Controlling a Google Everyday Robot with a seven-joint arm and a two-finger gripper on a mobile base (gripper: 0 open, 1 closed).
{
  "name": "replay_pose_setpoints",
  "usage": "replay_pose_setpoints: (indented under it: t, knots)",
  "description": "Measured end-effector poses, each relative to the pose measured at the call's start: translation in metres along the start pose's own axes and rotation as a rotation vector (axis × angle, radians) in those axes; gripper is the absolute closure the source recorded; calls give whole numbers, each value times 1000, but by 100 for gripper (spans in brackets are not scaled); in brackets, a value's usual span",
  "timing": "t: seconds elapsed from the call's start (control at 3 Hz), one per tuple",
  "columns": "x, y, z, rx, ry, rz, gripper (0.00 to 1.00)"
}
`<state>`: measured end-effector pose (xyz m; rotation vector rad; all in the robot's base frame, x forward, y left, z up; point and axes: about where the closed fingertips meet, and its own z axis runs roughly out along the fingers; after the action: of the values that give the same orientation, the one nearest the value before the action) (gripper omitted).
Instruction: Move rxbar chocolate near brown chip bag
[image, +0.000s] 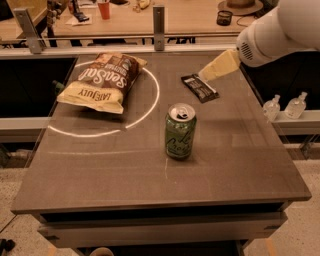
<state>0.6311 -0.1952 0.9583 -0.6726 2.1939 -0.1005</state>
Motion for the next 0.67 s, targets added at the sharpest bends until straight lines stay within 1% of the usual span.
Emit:
replay_pose_setpoints:
  t: [0.33,0.67]
  knots:
    - [6,13,25,-47,44,80,0]
    - [11,34,49,-139,113,111,0]
